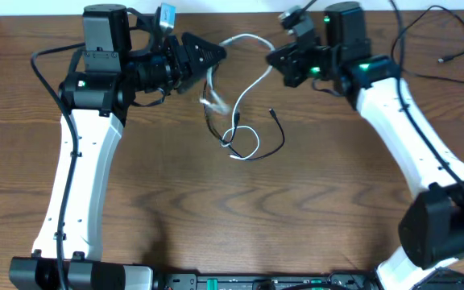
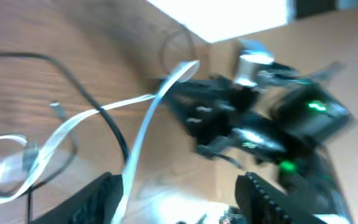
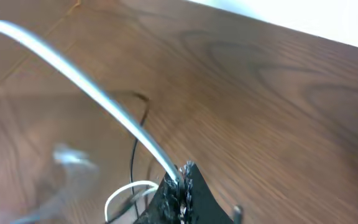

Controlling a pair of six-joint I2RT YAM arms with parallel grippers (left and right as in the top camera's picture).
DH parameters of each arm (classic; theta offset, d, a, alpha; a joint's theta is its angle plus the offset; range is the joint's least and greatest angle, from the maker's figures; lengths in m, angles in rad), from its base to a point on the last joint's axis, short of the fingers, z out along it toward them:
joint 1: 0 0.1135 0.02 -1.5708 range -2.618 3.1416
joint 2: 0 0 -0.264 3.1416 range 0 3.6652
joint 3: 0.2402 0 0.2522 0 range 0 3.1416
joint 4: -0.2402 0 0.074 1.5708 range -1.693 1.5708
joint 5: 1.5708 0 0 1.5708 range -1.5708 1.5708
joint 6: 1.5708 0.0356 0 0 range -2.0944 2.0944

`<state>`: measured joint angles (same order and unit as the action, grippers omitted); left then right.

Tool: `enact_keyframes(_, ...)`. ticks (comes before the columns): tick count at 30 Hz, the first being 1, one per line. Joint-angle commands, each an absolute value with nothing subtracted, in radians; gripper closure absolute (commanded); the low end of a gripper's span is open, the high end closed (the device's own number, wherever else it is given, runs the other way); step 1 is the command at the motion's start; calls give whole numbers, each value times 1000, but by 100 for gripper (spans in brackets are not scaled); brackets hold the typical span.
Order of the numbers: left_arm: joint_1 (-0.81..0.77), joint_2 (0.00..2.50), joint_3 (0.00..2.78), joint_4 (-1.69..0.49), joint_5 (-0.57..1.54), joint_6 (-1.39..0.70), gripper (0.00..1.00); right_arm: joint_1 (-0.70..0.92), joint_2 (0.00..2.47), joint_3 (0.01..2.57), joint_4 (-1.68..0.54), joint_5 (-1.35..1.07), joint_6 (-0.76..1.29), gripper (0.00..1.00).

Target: Untangle cables

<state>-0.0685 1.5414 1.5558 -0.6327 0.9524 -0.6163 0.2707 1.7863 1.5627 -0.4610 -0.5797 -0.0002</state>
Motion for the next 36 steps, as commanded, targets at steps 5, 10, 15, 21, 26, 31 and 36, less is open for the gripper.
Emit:
enact_keyframes(5,-69,1533,1557,-754,666,-486,31,189,1602,1571,-592,-249,135,99)
enact_keyframes(10,-69,1533,1555,-815,559,-448,31,174,1481,1571,-597,-172,164,99)
enact_keyframes(15,-70,1534,1553,-815,548,-437,30,174,1381,1571,-485,-246,164,99)
enact_keyframes(21,-131,1567,1520,-806,548,-318,31,173,1290,1571,-402,-238,180,99)
enact_keyframes(26,-242,1681,1507,-744,564,-284,31,174,1287,1571,-425,-239,206,99)
enact_keyframes(31,-323,1805,1507,-546,661,-311,31,173,1289,1571,-472,-239,208,99)
enact_keyframes(36,-380,1931,1507,-325,795,-429,32,174,1289,1571,-510,-238,208,99)
